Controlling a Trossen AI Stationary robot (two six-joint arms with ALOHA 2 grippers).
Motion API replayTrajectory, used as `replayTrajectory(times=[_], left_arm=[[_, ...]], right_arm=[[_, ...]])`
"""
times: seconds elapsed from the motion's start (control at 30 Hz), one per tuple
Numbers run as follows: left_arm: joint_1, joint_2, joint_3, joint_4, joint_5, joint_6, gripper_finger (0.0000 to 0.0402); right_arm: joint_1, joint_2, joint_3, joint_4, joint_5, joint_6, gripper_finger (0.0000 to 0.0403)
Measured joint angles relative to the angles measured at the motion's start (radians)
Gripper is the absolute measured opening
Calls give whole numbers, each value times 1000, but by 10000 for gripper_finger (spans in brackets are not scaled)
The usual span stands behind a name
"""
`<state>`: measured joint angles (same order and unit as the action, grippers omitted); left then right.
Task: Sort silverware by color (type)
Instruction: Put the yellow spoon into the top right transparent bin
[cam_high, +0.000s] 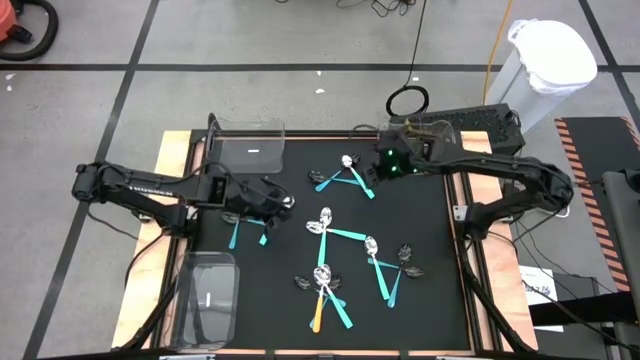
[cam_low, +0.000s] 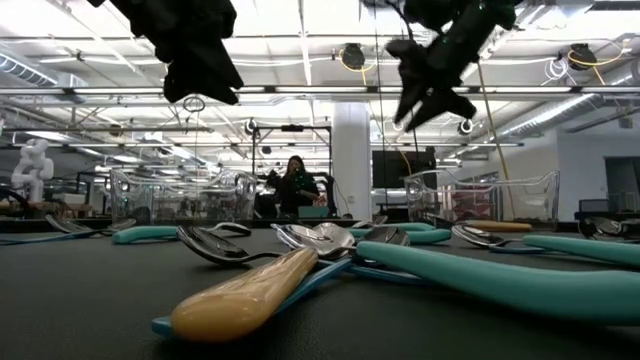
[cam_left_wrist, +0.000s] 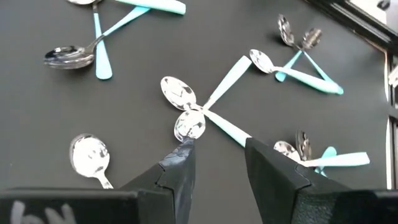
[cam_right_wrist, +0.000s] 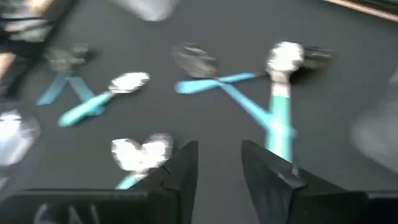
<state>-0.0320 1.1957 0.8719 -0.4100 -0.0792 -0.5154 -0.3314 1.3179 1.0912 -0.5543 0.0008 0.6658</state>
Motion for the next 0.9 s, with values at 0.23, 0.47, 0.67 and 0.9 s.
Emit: replayTrajectory(times=[0.23, 0.47, 0.67, 0.9], left_arm=[[-15, 0, 0, -8, 31, 84, 141], [-45, 0, 0, -112, 90, 103, 123], [-119, 0, 0, -242, 90, 104, 96], [-199, 0, 0, -289, 77, 104, 65]], right_arm=[[121, 36, 0, 213, -32, -89, 101], [202, 95, 0, 312, 73, 241, 77], [347, 195, 0, 303, 192, 502, 48], [533, 320, 0, 401, 291, 725, 20]])
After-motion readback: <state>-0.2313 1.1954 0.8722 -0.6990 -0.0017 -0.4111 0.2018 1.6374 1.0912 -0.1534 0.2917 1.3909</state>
